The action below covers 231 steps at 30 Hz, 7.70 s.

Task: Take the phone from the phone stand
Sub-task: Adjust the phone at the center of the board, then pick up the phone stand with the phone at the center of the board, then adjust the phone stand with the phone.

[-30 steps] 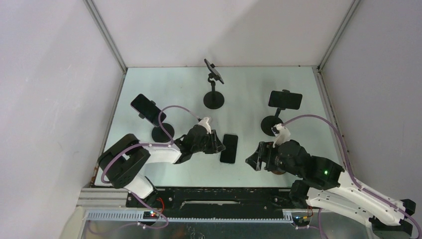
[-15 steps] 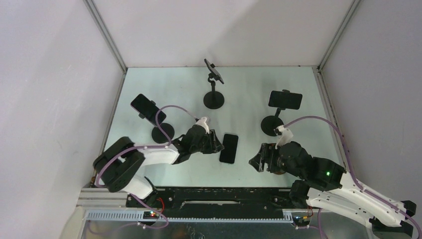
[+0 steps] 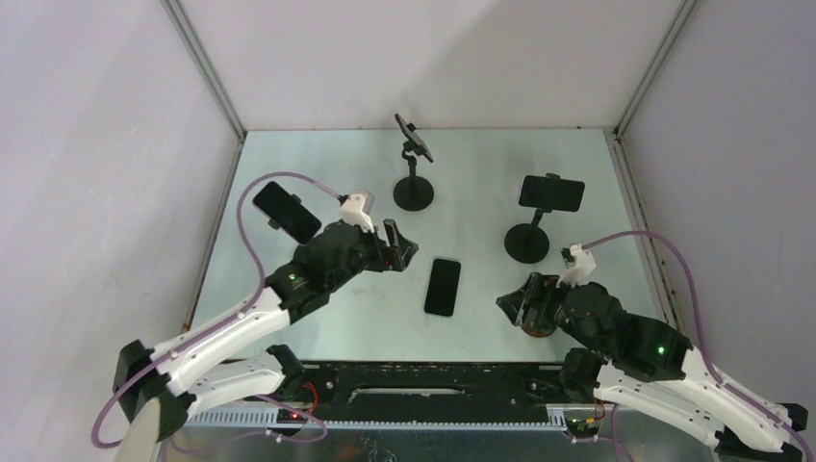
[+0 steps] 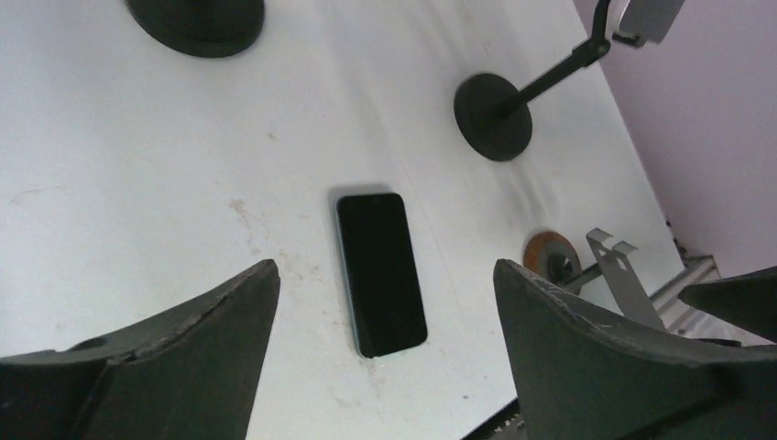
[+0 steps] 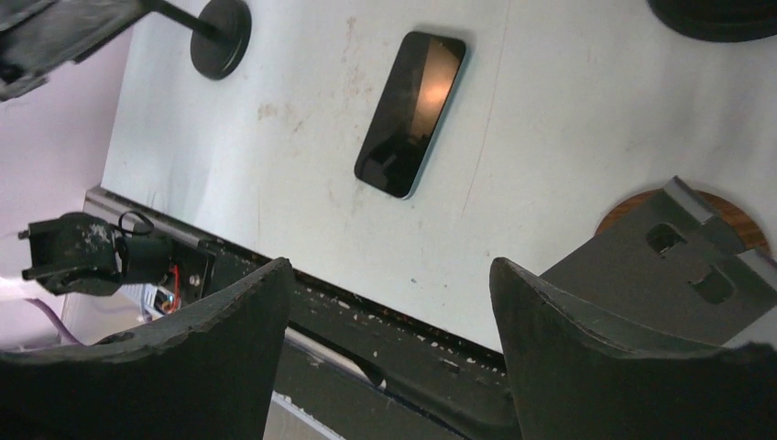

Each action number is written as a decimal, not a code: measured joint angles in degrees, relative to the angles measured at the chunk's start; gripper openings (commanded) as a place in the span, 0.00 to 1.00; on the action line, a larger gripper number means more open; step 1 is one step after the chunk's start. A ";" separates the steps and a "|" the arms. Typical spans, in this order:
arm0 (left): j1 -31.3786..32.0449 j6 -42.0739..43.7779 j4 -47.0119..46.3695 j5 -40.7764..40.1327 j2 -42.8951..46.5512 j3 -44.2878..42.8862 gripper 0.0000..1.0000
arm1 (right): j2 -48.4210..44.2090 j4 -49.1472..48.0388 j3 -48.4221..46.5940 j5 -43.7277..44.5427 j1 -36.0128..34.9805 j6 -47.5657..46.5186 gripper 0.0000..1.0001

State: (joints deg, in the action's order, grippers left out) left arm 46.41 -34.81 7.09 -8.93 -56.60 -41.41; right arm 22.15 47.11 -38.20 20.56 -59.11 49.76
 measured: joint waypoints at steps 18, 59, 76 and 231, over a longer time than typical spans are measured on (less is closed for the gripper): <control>-0.70 4.33 25.40 -9.88 12.41 -7.82 1.00 | 7.26 14.08 -25.40 16.65 8.92 -5.86 0.89; -0.76 6.84 26.40 -2.43 23.85 1.99 1.00 | 41.16 -7.87 -29.07 -22.16 40.74 -91.01 0.99; -0.76 7.06 26.93 -2.86 26.14 3.21 1.00 | 49.20 -10.05 -29.03 -22.29 41.05 -108.30 0.99; 32.48 19.47 -35.15 21.81 3.30 11.52 0.18 | 14.16 -20.20 -13.09 -58.01 -10.54 -91.82 0.00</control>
State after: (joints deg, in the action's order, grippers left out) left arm 78.89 -15.33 -28.05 12.88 -53.30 -29.89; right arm 36.32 26.92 -51.29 -37.45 -69.65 -42.06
